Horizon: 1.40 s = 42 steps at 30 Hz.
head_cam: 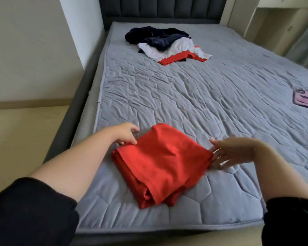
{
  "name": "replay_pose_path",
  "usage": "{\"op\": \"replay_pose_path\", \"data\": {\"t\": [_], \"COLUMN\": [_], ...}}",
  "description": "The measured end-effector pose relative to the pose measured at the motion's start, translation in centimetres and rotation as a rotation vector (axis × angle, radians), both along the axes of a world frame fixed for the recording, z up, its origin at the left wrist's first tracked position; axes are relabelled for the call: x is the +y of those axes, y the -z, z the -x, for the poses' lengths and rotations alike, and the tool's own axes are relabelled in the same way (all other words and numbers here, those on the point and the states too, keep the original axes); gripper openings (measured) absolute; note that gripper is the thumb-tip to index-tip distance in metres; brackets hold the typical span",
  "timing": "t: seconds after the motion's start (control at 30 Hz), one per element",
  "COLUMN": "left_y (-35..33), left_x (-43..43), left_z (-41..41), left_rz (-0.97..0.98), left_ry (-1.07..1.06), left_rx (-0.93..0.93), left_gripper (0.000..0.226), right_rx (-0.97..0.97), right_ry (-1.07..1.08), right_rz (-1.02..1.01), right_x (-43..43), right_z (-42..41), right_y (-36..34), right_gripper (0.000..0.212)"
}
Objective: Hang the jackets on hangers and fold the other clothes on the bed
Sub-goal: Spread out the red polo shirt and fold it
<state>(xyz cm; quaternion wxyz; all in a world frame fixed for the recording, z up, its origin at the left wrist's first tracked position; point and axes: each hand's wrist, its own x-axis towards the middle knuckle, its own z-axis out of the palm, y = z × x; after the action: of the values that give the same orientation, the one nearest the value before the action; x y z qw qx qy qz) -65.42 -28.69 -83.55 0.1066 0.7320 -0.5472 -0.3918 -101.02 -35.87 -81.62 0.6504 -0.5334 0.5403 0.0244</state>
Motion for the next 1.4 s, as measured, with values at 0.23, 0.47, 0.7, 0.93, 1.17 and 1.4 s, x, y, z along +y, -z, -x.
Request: {"op": "replay_pose_path", "data": {"t": [0.23, 0.47, 0.7, 0.93, 1.17, 1.4], "left_y": [4.1, 5.3, 5.6, 3.3, 1.3, 0.5], "left_x": [2.2, 2.8, 3.6, 5.7, 4.8, 3.5], "left_z": [0.5, 1.5, 0.5, -2.6, -1.3, 0.1], "left_rz": [0.208, 0.291, 0.423, -0.173, 0.059, -0.022], "left_ry": [-0.196, -0.237, -0.205, -0.186, -0.526, -0.564], "left_rx": [-0.111, -0.011, 0.093, 0.457, 0.863, 0.842], "left_gripper": [0.038, 0.033, 0.019, 0.035, 0.017, 0.039], "right_rx": [0.131, 0.281, 0.228, 0.220, -0.031, -0.079], "right_ry": [0.222, 0.027, 0.340, 0.132, 0.050, 0.113], "right_rz": [0.558, 0.631, 0.642, 0.370, 0.021, 0.016], "right_x": [-1.3, -0.3, -1.8, -1.7, -1.3, -0.6], "right_z": [-9.4, -15.3, -15.7, -13.5, -10.4, -11.1], "right_y": [0.9, 2.3, 3.8, 3.9, 3.0, 2.5], "right_gripper": [0.026, 0.048, 0.030, 0.072, 0.072, 0.029]}}
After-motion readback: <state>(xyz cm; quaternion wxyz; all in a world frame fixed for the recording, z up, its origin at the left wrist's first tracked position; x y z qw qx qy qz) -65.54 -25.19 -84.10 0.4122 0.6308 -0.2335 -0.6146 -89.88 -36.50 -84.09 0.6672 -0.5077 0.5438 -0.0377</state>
